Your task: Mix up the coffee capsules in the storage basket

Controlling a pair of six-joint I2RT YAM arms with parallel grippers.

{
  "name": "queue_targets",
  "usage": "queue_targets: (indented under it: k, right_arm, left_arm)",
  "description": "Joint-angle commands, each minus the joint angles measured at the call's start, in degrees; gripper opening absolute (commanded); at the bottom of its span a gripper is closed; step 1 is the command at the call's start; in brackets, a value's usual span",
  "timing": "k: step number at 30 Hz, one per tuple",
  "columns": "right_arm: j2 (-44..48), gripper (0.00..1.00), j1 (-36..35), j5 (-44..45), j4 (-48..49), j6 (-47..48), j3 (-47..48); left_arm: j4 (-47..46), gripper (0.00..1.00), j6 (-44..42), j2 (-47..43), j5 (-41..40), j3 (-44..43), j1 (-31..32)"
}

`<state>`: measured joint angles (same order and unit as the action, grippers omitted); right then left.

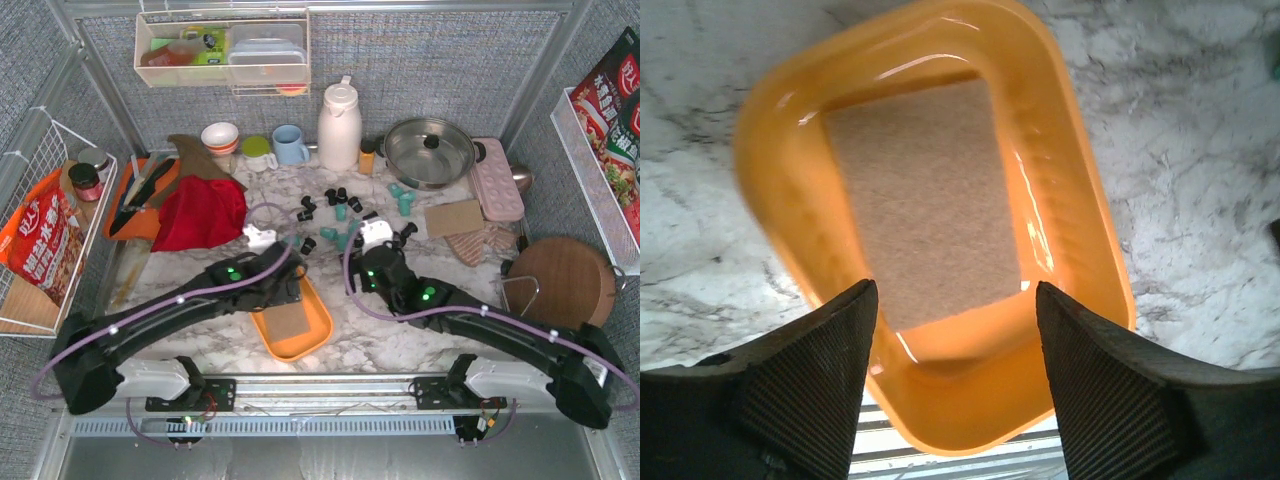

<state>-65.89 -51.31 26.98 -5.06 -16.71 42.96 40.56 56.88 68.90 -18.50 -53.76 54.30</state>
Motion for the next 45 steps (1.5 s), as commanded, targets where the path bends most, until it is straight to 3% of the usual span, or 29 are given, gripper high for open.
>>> queue_targets:
  k: [1,6,17,21,23,26,32,39,45]
  right_arm:
    - [7.1,0.89,3.6,6.6,1.5,-2.7,-4.9]
    - [13.2,0.89,6.7,6.2,4.3,-3.7,-10.1]
    - [14.9,0.89,8.5,2.3,6.2,-4.9,-12.5]
    - [16.4,0.89,8.7,1.9,6.9,-5.1,-13.4]
    - [17.3,0.89,8.9,2.0,7.2,-5.1,-13.8]
    - [17.9,0.89,9.2,2.0,7.3,-5.1,-14.2]
    - [16.4,0.89,9.3,1.6,7.4,-5.3,-13.9]
    - [14.6,0.89,9.3,-0.1,6.9,-4.9,-12.8]
    - [14.6,0.89,9.4,-5.4,4.5,-4.1,-9.2]
  left_arm:
    - [1.7,0.82,3.0,9.0,-5.1,-3.5,3.8]
    - [1.2,0.82,4.1,17.9,-7.1,-4.6,4.2]
    - [-5.5,0.76,5.2,27.4,-4.8,-2.7,4.8]
    - [-4.1,0.69,5.8,31.4,-5.1,-1.8,4.8]
    - [-4.7,0.58,6.3,32.6,-5.5,-0.8,4.7]
    - [-6.1,0.38,7.2,31.6,-6.3,0.9,4.8]
    - [-3.6,0.11,7.6,26.2,-10.5,-0.4,4.8]
    - [0.8,0.0,6.2,17.8,-15.4,-5.1,5.4]
    - [-2.2,0.0,1.7,6.7,-17.6,-5.8,6.3]
